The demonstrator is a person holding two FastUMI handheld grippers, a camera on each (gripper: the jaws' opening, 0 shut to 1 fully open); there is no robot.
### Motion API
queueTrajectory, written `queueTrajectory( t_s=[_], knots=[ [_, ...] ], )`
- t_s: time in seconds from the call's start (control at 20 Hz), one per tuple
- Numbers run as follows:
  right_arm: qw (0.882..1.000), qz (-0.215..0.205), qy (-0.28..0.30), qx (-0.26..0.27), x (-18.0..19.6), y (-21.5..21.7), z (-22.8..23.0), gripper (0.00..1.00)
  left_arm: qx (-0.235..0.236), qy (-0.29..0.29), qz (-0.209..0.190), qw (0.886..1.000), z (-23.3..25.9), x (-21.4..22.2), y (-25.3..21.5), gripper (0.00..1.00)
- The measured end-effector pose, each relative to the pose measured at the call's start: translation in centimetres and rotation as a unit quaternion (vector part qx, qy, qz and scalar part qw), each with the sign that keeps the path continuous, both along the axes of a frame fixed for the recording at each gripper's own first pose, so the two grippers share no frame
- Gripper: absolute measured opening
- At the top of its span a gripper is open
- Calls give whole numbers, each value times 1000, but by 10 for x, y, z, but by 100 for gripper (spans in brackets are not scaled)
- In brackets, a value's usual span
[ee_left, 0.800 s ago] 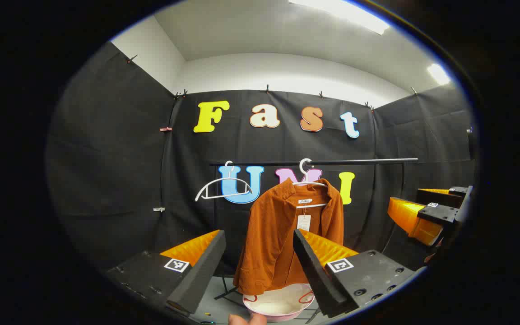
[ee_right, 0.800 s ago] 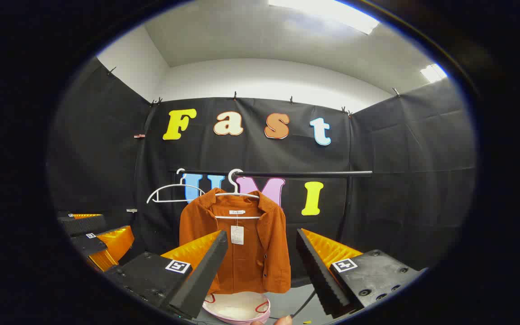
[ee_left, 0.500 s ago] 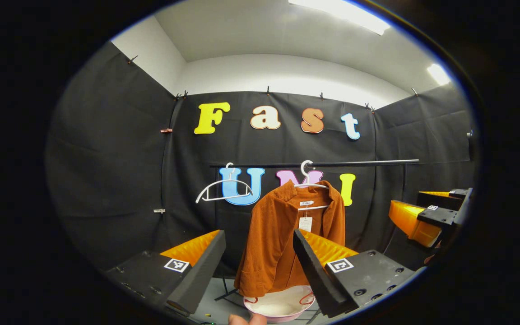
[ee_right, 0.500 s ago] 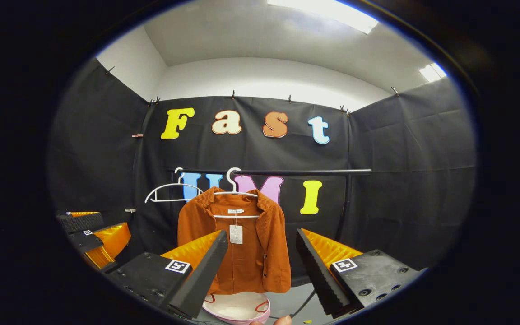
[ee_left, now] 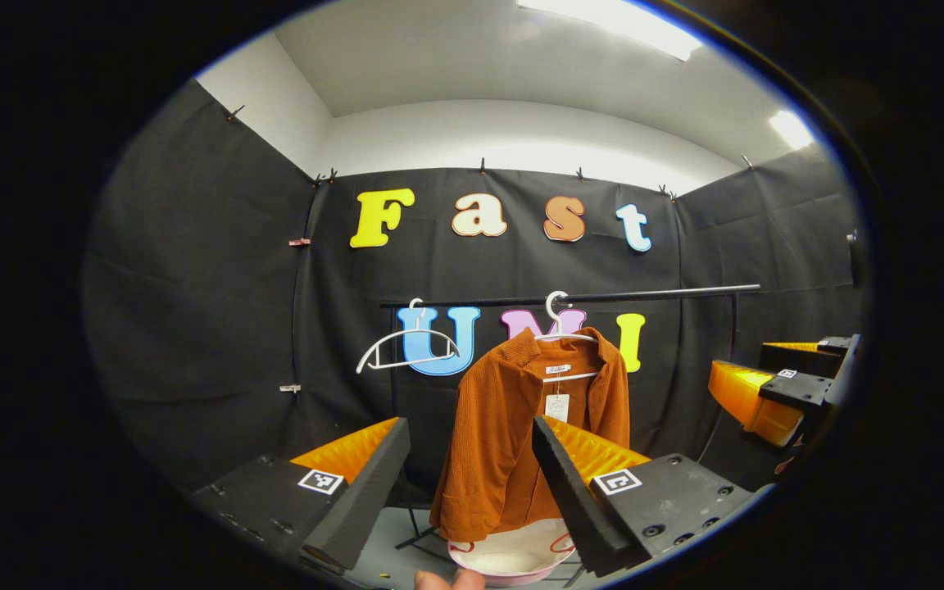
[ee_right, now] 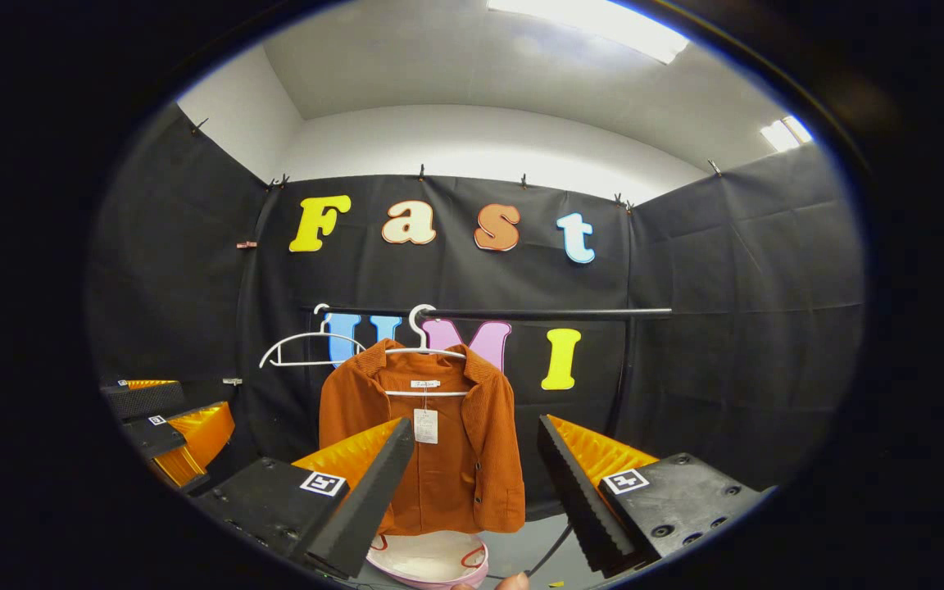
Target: Grasp the clothes on the hanger with both hands and then place them into the laundry hamper below.
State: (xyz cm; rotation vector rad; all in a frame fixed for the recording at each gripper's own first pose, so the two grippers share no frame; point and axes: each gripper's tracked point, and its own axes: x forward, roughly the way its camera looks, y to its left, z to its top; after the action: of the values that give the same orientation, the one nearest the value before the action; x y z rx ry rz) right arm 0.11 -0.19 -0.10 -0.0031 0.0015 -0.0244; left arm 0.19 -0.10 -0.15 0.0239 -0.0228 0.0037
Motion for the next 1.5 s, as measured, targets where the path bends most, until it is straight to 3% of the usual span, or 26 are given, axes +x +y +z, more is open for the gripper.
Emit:
queueTrajectory(
  t_s=[0.5,0.9,1.5],
  knots=[
    [1000,0,2,-6,9,-2,-3,98,-4,7,-12,1000,-2,16,-7,95],
    [1000,21,-1,3,94,-25,-16,98,6,9,-31,999,-7,100,-59,92],
    [996,86,13,18,199,-58,-67,98,5,9,43,999,-34,239,-95,94]
  ],
)
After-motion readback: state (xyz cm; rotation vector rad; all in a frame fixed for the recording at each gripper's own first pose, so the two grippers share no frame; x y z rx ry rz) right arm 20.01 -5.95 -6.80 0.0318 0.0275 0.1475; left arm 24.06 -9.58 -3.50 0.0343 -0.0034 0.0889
